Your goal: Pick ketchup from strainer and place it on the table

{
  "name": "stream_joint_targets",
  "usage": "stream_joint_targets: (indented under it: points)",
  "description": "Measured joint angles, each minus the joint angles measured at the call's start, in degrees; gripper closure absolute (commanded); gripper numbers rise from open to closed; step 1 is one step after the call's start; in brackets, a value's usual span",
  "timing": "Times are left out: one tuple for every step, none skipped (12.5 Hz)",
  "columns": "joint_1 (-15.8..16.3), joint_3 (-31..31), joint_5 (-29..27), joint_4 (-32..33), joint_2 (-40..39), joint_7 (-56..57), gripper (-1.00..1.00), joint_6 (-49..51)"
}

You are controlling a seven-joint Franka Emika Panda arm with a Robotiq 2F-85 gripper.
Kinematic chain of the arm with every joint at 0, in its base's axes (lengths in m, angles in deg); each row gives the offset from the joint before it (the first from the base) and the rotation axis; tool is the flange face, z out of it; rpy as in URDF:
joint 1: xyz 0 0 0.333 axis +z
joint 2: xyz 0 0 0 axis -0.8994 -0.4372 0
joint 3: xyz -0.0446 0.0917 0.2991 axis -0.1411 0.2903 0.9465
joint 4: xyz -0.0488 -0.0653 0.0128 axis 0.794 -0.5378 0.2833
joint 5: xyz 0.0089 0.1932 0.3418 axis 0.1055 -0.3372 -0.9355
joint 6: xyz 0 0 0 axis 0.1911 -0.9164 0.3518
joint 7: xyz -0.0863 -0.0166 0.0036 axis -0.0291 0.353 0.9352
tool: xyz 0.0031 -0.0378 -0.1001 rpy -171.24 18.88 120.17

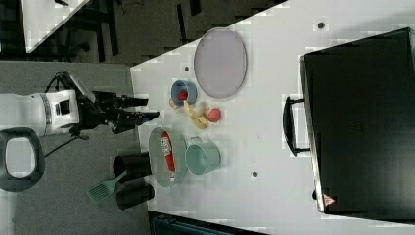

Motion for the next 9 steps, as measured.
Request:
stream_joint_targets:
  points:
    - [-2.18, 1.93, -0.76, 4.92, 3.90, 0.00, -0.59, 3.40]
    - [-3.46, 2.73, -0.87, 9.34, 8.55, 0.00, -0.81, 7.33]
    - [-3.85, 2.83, -0.87, 11.64, 12.30, 0.00, -0.99, 9.64]
    - [-4.26, 3.45, -0.87, 11.92, 14.80, 0.00, -1.00, 10.18]
    - [-4.58, 4.67, -0.87, 10.85, 16.07, 0.01, -1.00, 9.75]
    - [-4.80, 6.41, -0.59, 9.29, 16.31, 0.01, -1.00, 8.48]
    - [-4.90, 8.41, -0.51, 8.06, 15.85, 0.01, -1.00, 6.45]
    - [-5.12, 11.27, -0.23, 7.67, 14.87, 0.01, -1.00, 3.81]
    - [-4.92, 14.35, -0.07, 7.50, 13.35, 0.01, -1.00, 2.24]
